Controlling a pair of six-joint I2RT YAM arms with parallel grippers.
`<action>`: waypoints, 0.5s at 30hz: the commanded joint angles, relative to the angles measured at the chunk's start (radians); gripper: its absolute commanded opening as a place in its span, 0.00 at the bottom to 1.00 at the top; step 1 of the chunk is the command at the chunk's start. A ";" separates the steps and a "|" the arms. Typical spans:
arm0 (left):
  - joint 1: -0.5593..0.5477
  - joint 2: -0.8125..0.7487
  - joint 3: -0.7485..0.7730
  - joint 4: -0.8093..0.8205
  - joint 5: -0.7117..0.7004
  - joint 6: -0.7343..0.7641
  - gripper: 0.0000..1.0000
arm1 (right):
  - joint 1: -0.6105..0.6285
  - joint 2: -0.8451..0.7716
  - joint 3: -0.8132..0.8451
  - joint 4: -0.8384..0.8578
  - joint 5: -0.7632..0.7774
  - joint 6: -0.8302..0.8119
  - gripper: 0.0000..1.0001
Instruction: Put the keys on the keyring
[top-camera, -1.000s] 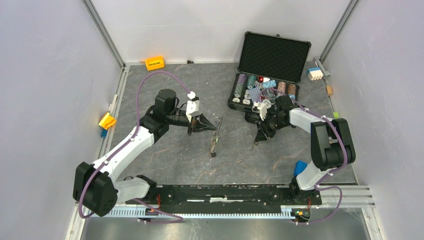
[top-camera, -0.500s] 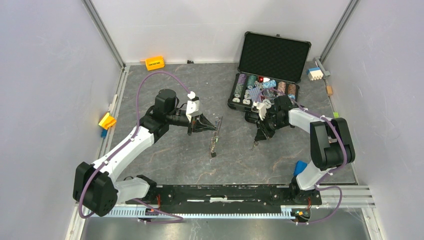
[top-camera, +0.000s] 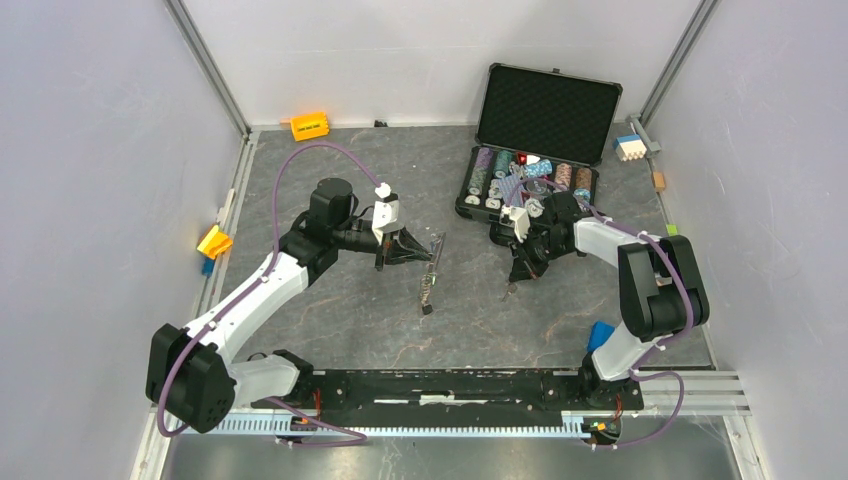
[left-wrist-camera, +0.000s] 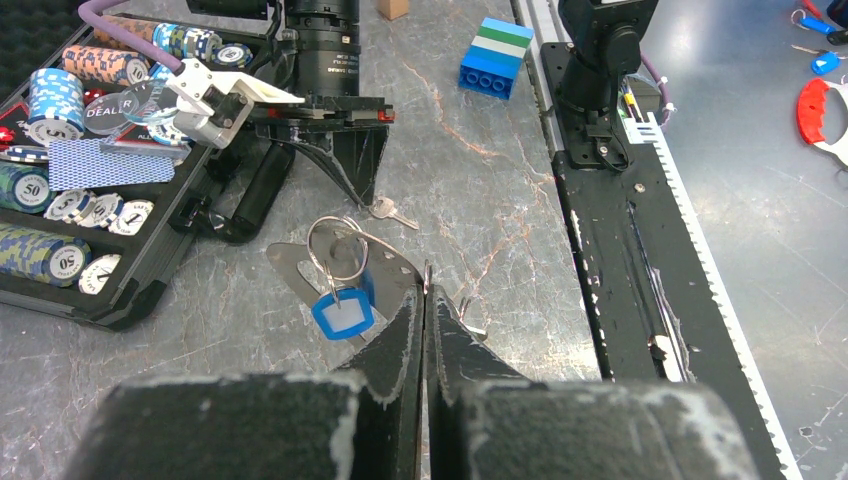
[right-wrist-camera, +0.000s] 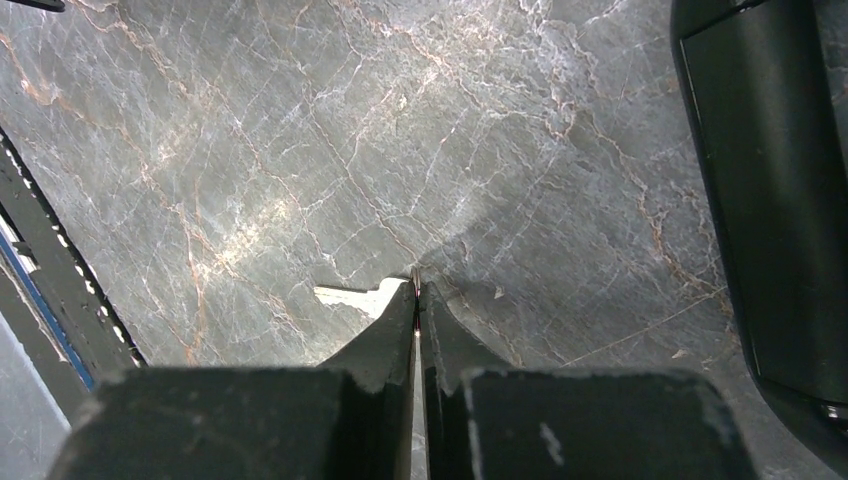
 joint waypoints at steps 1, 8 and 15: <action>0.008 -0.023 0.016 0.032 0.037 0.035 0.02 | 0.006 -0.010 0.003 0.021 -0.001 0.006 0.05; 0.008 -0.020 0.016 0.035 0.029 0.029 0.02 | 0.006 -0.058 0.027 0.004 -0.054 -0.069 0.00; 0.008 -0.008 0.011 0.109 -0.019 -0.067 0.02 | 0.006 -0.173 0.014 -0.032 -0.177 -0.222 0.00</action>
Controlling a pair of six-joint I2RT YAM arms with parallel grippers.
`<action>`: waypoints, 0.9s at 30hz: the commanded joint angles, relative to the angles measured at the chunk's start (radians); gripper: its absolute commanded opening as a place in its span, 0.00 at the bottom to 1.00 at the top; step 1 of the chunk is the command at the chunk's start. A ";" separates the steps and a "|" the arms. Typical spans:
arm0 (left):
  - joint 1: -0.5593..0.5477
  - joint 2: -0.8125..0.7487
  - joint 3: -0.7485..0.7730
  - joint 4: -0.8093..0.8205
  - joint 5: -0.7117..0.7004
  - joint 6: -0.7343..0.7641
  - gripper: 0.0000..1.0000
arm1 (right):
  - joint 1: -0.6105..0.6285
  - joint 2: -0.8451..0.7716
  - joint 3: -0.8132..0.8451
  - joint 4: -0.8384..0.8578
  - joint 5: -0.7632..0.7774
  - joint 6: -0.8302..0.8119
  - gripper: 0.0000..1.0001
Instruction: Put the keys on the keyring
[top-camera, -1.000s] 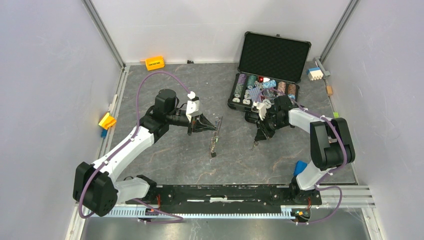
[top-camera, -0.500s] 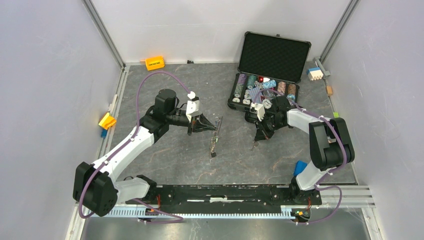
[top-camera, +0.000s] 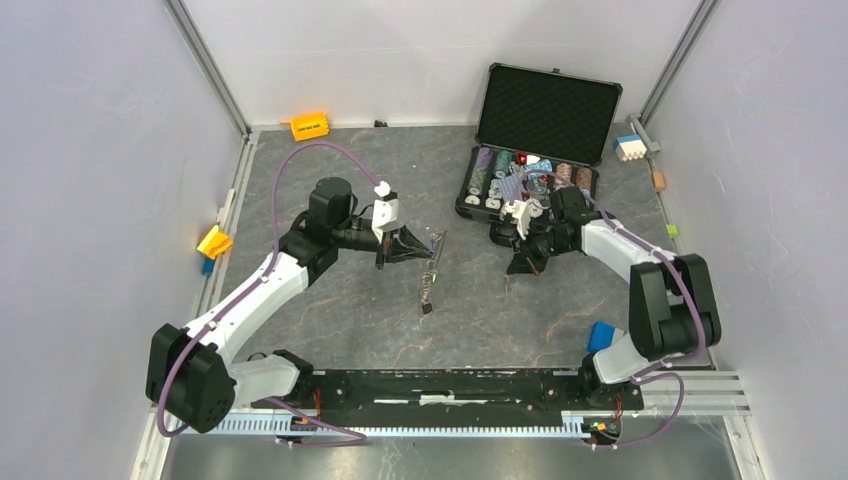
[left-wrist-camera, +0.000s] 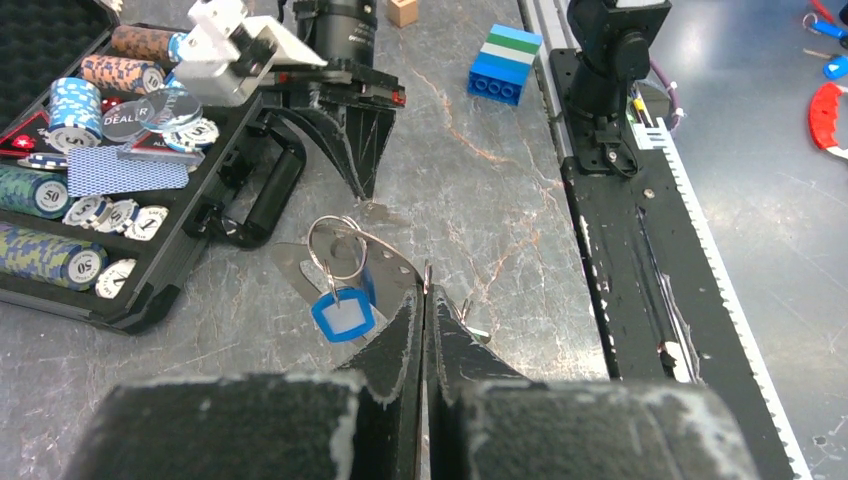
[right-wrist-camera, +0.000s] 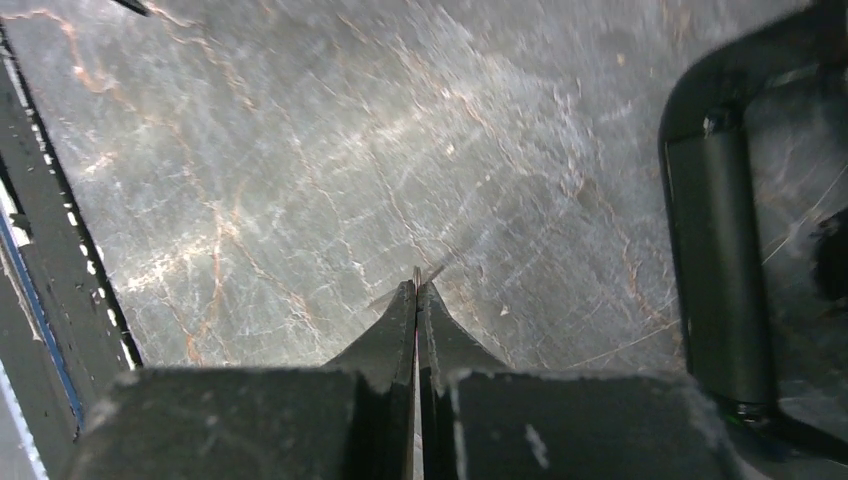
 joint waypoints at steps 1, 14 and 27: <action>0.008 -0.005 0.013 0.109 -0.016 -0.072 0.02 | 0.005 -0.111 0.015 -0.038 -0.140 -0.152 0.00; -0.006 0.065 0.193 -0.039 -0.175 -0.165 0.02 | 0.016 -0.226 0.185 -0.290 -0.432 -0.392 0.00; -0.090 0.152 0.323 -0.114 -0.393 -0.295 0.02 | 0.112 -0.402 0.154 0.429 -0.430 0.368 0.00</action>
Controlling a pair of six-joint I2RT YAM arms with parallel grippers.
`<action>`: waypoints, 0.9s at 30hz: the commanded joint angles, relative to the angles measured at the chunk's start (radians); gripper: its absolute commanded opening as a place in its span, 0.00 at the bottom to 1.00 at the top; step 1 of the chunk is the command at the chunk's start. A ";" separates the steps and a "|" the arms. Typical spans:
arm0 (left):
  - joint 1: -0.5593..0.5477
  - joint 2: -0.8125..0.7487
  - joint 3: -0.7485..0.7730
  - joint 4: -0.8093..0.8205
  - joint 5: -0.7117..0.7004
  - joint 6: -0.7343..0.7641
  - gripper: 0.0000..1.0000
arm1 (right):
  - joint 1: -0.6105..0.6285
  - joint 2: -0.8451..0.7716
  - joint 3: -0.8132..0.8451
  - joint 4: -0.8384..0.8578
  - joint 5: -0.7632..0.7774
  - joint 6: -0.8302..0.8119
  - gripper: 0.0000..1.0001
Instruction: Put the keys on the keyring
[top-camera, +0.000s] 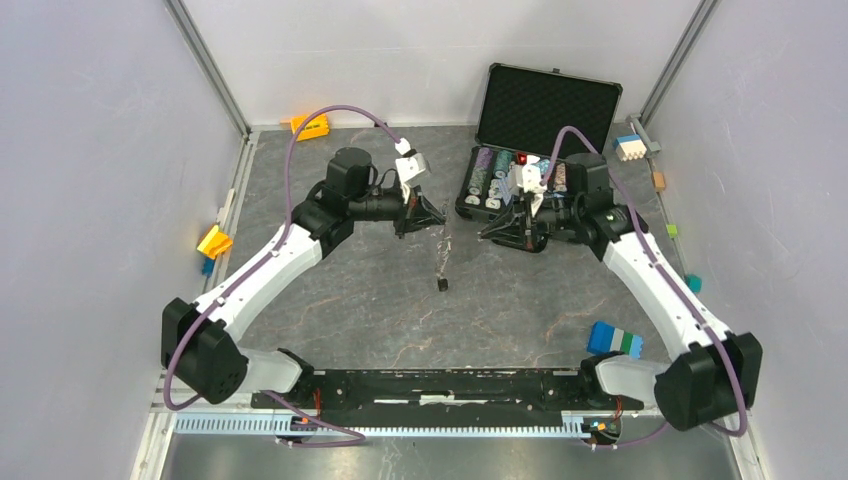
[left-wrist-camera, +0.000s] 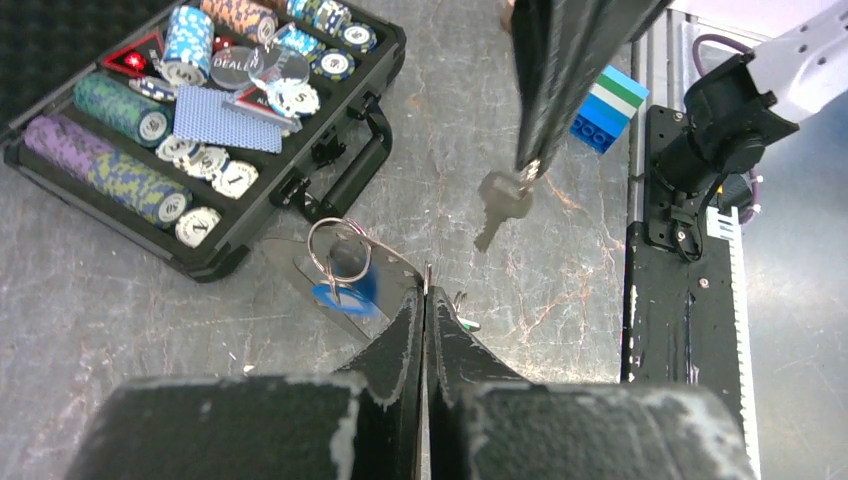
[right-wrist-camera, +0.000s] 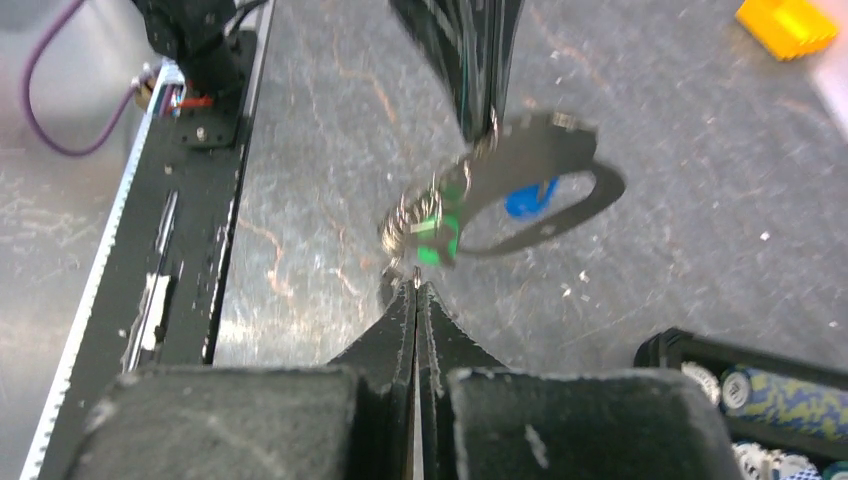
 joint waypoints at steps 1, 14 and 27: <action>-0.032 0.010 0.046 -0.005 -0.125 -0.103 0.02 | 0.016 -0.056 -0.023 0.396 -0.013 0.410 0.00; -0.099 -0.009 0.011 0.003 -0.236 -0.119 0.02 | 0.109 0.013 -0.020 0.446 0.125 0.528 0.00; -0.111 -0.020 -0.011 0.023 -0.225 -0.094 0.02 | 0.112 0.042 -0.049 0.482 0.155 0.566 0.00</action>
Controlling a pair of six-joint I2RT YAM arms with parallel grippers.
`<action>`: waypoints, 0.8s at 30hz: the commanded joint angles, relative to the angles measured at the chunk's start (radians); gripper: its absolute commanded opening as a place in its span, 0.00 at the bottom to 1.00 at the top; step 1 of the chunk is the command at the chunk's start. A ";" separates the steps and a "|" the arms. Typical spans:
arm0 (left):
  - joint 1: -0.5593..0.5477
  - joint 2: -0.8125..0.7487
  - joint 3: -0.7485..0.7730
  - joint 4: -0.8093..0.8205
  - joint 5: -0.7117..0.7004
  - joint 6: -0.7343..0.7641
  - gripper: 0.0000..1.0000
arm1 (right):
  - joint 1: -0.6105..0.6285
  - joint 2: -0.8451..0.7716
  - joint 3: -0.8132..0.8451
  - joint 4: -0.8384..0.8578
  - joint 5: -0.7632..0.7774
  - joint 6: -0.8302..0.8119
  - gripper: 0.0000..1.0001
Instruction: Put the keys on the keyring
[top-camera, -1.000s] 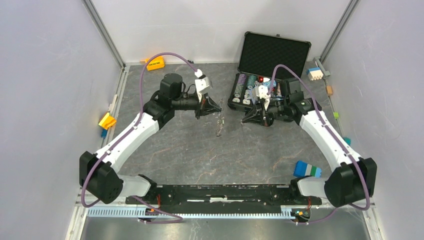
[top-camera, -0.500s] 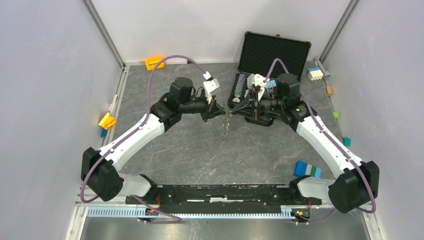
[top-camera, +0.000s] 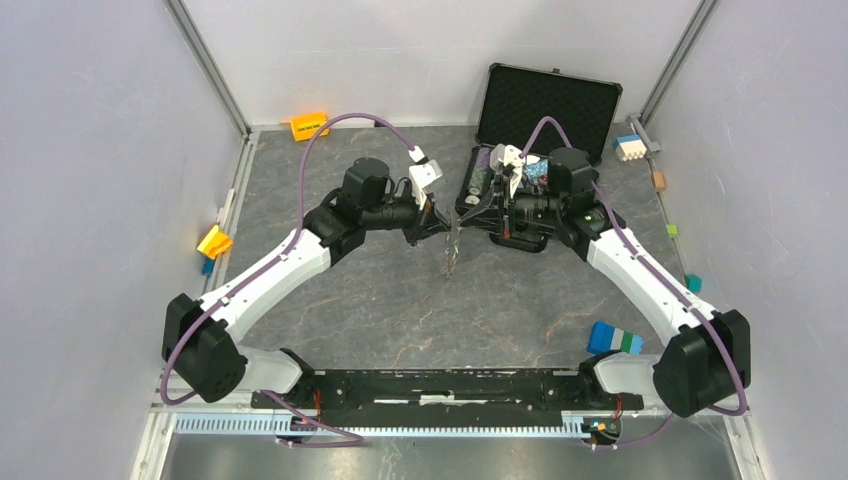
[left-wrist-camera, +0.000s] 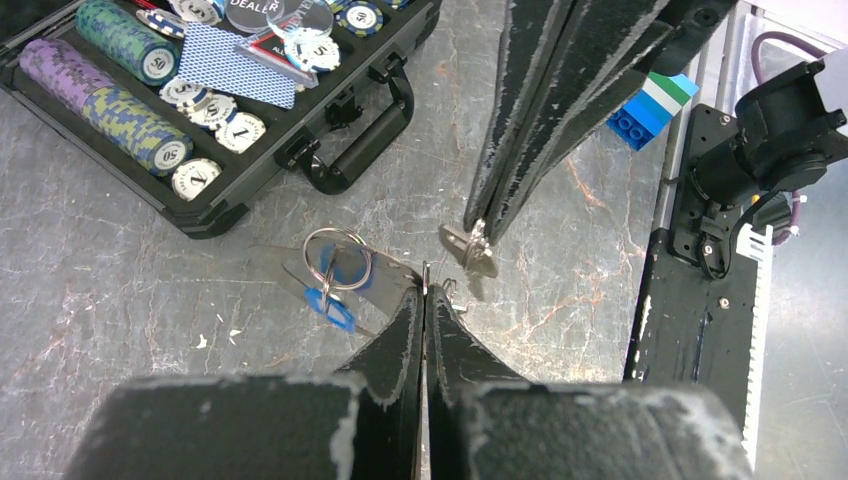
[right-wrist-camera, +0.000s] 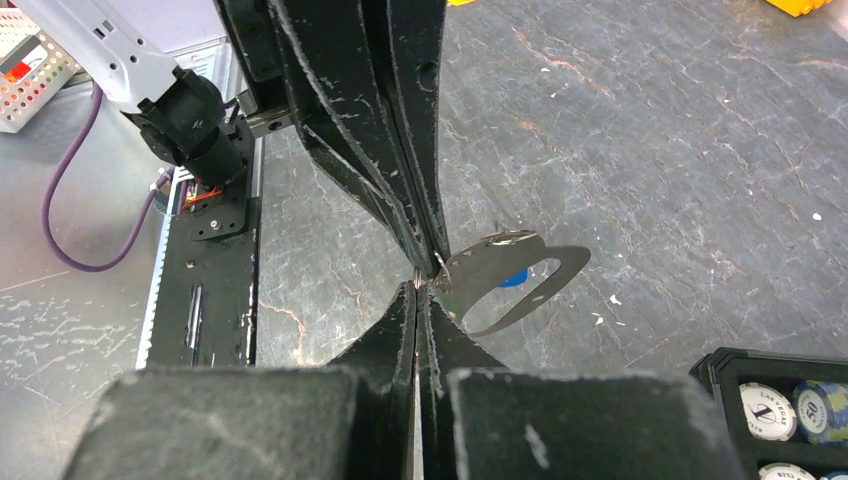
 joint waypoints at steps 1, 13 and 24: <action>-0.009 -0.034 -0.001 0.047 0.014 -0.007 0.02 | 0.005 0.011 -0.007 0.051 0.014 0.030 0.00; -0.013 -0.039 -0.003 0.047 0.030 -0.003 0.02 | 0.005 0.026 -0.013 0.051 0.035 0.034 0.00; -0.013 -0.044 -0.009 0.047 0.033 0.004 0.02 | 0.021 0.038 -0.013 0.061 0.038 0.044 0.00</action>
